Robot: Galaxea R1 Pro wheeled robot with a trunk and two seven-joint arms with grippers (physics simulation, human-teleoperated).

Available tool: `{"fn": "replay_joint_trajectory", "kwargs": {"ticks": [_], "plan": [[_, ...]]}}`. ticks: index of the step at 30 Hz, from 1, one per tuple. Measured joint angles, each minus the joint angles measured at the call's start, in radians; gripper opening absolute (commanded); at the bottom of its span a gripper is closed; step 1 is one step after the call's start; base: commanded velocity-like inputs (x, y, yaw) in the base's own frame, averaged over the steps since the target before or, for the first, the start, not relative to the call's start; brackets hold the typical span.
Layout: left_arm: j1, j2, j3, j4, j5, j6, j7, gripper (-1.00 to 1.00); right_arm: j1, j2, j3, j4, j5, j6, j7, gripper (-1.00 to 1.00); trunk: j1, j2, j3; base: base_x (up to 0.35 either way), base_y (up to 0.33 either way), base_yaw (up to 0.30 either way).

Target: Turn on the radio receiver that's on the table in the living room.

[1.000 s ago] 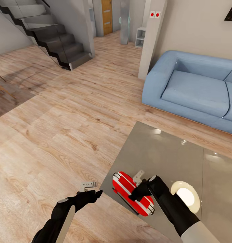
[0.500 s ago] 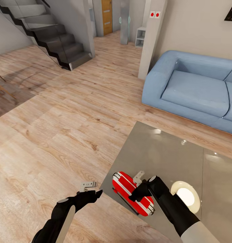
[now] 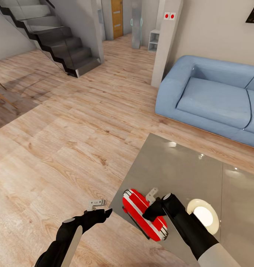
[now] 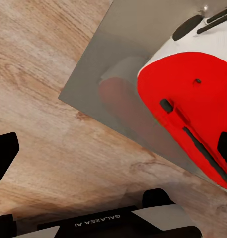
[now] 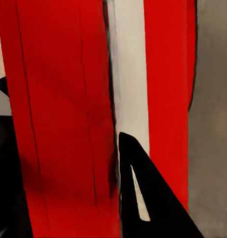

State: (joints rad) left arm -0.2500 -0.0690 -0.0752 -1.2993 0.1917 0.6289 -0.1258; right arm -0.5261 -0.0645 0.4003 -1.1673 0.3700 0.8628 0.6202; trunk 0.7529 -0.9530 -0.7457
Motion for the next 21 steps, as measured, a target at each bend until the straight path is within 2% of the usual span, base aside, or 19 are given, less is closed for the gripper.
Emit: {"fn": "replay_joint_trajectory", "kwargs": {"ticks": [12,16,18,19,20,21], "plan": [[0.000,0.000,0.000,-0.001,0.000,0.000,0.000,1.00,0.000,0.000,0.000,-0.002,-0.002,0.001,0.000,-1.00,0.000,0.000,0.000,0.000,0.000,0.000],[0.000,0.000,0.000,-0.001,0.000,0.000,0.000,1.00,0.000,-0.006,0.000,-0.046,0.004,0.000,0.002,-1.00,0.000,0.000,0.000,0.000,0.000,0.000],[0.000,0.000,0.000,-0.001,0.000,0.000,0.000,1.00,0.000,-0.010,0.001,-0.104,0.009,0.008,0.008,-1.00,0.000,0.000,0.000,0.000,0.000,0.000],[0.000,0.000,0.000,-0.004,0.000,0.000,-0.001,1.00,0.001,-0.034,-0.007,-0.247,0.001,0.155,0.050,-1.00,0.000,0.000,0.000,0.000,0.000,0.000],[0.000,0.000,0.000,-0.004,0.000,0.000,-0.001,1.00,0.001,-0.037,-0.009,-0.344,0.021,0.149,0.051,-1.00,0.000,0.000,0.000,0.000,0.000,0.000],[0.000,0.000,0.000,-0.004,0.000,0.000,-0.002,1.00,0.000,-0.042,-0.010,-0.414,0.018,0.108,0.051,-1.00,0.000,0.000,0.000,0.000,0.000,0.000]]}}
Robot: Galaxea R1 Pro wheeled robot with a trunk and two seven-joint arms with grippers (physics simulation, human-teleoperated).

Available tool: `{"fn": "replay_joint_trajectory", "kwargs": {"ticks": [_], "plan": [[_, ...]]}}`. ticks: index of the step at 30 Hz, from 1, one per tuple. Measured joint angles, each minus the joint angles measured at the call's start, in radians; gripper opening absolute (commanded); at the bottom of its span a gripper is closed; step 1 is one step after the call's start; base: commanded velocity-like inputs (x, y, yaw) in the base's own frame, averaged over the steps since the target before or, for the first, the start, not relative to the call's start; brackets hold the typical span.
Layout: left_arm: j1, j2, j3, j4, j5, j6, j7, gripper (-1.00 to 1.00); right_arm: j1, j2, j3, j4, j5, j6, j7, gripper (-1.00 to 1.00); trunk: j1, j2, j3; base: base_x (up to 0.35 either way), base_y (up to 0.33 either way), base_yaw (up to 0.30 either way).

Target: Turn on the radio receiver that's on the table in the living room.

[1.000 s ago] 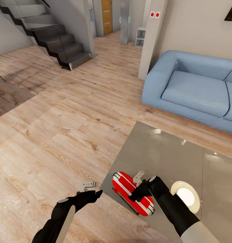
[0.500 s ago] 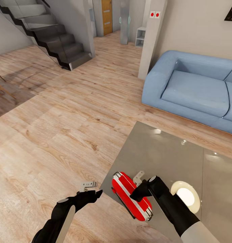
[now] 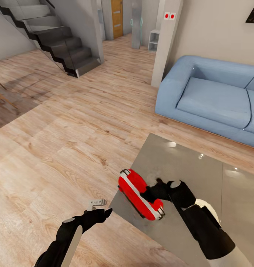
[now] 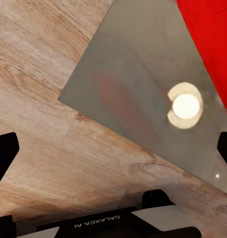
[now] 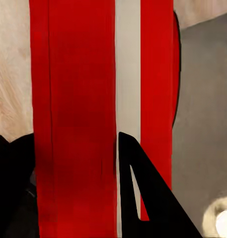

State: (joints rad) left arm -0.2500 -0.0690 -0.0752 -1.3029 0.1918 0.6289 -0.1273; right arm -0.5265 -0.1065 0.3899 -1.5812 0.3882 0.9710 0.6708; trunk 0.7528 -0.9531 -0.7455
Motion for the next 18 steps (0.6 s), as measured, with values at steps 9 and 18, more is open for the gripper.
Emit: {"fn": "replay_joint_trajectory", "kwargs": {"ticks": [9,18], "plan": [[0.000,0.000,0.000,-0.001,0.000,0.000,0.000,1.00,0.001,-0.018,-0.005,0.016,-0.019,0.021,0.039,-1.00,0.000,0.000,0.000,0.000,0.000,0.000],[0.000,0.001,0.000,-0.003,0.000,0.000,0.000,1.00,-0.015,-0.038,-0.013,0.015,-0.017,0.013,0.072,-1.00,0.000,0.000,0.000,0.000,0.000,0.000]]}}
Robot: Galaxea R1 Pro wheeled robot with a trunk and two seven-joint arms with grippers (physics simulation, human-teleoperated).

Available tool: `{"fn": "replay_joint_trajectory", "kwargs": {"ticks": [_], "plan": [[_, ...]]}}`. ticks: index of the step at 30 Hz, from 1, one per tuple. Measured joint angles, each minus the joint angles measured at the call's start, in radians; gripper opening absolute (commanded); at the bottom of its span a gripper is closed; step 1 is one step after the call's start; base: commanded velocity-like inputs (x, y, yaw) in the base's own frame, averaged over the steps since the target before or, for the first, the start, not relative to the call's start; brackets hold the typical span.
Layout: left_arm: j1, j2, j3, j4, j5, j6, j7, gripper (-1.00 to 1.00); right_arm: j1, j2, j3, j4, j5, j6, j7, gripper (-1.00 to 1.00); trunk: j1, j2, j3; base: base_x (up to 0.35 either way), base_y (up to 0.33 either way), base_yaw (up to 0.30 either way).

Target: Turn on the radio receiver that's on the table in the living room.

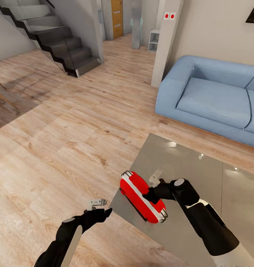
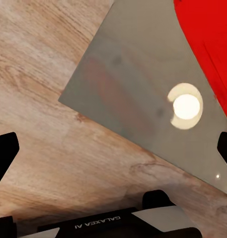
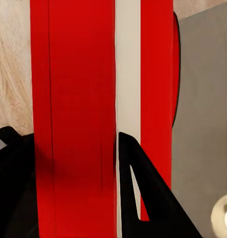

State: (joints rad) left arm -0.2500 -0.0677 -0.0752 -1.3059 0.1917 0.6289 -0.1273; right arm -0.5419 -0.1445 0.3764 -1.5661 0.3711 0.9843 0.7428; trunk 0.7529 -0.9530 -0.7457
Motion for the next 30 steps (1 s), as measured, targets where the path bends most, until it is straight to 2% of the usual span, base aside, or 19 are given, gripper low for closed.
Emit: {"fn": "replay_joint_trajectory", "kwargs": {"ticks": [5,12,21,30], "plan": [[0.000,-0.001,0.000,-0.016,0.000,0.001,0.000,1.00,-0.026,-0.007,-0.001,0.000,0.000,0.010,0.002,-1.00,0.000,0.000,0.000,0.000,0.000,0.000],[0.000,-0.002,0.003,-0.062,0.006,0.009,-0.015,1.00,-0.033,-0.021,-0.001,0.000,0.001,0.012,0.014,-1.00,0.000,0.000,0.000,0.000,0.000,0.000],[0.000,-0.001,0.006,-0.073,0.012,0.008,-0.027,1.00,-0.033,-0.023,-0.009,0.000,0.000,0.013,0.013,-1.00,0.000,0.000,0.000,0.000,0.000,0.000],[0.000,-0.001,0.008,-0.081,0.012,0.008,-0.026,1.00,-0.033,-0.023,-0.022,0.000,0.000,0.013,0.013,-1.00,0.000,0.000,0.012,0.000,0.000,0.022]]}}
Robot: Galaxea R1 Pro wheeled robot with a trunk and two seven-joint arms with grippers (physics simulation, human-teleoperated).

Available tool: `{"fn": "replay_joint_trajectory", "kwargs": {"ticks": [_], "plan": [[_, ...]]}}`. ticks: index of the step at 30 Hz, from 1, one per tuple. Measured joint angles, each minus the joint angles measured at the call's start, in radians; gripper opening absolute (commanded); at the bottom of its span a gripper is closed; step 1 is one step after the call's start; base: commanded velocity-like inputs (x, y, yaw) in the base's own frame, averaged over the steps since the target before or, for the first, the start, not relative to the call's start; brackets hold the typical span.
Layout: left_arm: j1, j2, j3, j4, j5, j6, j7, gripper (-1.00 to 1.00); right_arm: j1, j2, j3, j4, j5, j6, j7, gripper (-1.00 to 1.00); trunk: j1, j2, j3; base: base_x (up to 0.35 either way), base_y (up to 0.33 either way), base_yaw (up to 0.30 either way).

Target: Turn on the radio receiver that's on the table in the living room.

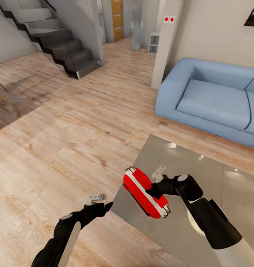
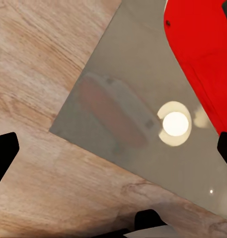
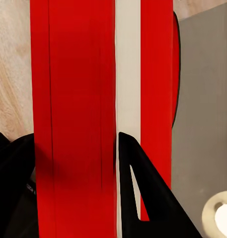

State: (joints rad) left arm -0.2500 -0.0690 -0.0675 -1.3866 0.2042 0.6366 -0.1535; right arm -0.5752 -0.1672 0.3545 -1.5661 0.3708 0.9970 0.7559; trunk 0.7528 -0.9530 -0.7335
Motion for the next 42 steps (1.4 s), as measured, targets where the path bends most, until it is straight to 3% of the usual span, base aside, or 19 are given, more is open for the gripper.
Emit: {"fn": "replay_joint_trajectory", "kwargs": {"ticks": [30,42], "plan": [[0.000,0.002,0.000,0.000,0.001,-0.002,-0.002,1.00,0.000,0.000,-0.004,0.000,-0.001,-0.011,-0.004,-1.00,0.000,0.000,0.048,0.000,0.000,0.088],[0.000,0.002,0.000,0.000,0.001,-0.002,-0.003,1.00,0.000,0.001,-0.005,0.000,-0.003,-0.004,-0.008,-1.00,0.000,0.000,0.053,0.000,0.000,-0.015]]}}
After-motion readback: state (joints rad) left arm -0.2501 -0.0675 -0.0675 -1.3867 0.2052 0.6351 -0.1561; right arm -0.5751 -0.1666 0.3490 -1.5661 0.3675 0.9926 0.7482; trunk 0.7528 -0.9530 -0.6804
